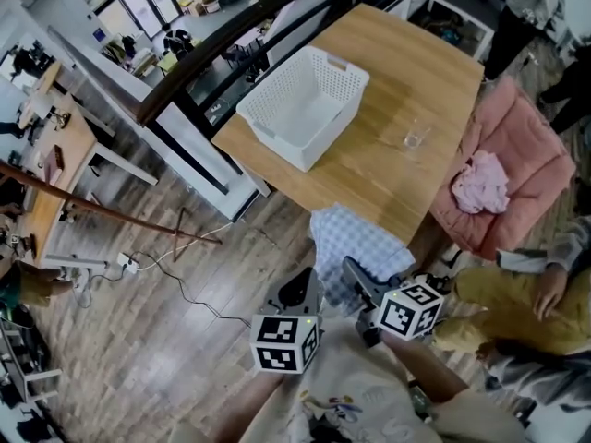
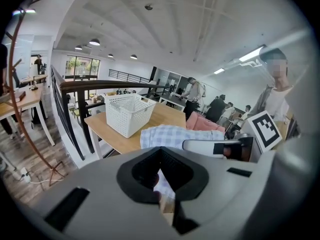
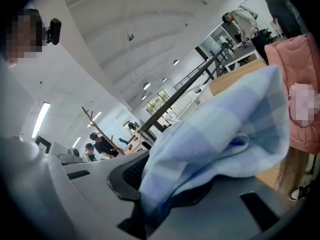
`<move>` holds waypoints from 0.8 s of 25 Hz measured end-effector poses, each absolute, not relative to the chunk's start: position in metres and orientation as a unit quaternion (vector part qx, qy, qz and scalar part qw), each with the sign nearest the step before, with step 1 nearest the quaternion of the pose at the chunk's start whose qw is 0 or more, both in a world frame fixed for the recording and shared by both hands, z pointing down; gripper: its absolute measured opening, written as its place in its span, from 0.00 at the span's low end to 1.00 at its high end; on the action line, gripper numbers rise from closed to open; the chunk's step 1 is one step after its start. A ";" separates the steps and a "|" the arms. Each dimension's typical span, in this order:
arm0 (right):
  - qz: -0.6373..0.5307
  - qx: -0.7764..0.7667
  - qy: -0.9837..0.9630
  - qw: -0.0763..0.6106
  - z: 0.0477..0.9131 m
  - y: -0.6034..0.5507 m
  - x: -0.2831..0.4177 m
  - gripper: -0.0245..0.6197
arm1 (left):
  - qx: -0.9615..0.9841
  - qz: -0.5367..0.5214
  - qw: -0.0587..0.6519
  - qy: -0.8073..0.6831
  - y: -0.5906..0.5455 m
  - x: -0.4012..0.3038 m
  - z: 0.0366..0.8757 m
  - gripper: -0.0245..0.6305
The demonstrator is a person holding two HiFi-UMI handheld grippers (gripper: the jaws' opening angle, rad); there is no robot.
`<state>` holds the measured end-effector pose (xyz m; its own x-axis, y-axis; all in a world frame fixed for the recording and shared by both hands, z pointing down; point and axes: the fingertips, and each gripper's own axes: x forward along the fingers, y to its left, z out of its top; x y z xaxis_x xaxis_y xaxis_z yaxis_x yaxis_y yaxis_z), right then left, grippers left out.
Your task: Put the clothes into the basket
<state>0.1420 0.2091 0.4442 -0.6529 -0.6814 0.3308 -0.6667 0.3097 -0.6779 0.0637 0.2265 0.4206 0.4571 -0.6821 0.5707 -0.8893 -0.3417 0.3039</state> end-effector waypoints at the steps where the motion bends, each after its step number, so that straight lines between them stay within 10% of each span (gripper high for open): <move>1: -0.416 -0.416 0.809 0.008 0.445 0.208 0.143 0.17 | 0.798 0.175 0.298 -0.493 0.227 0.064 0.422 0.04; 20: -0.419 -0.433 0.798 0.001 0.448 0.140 0.146 0.17 | 0.800 0.177 0.314 -0.480 0.154 0.058 0.432 0.04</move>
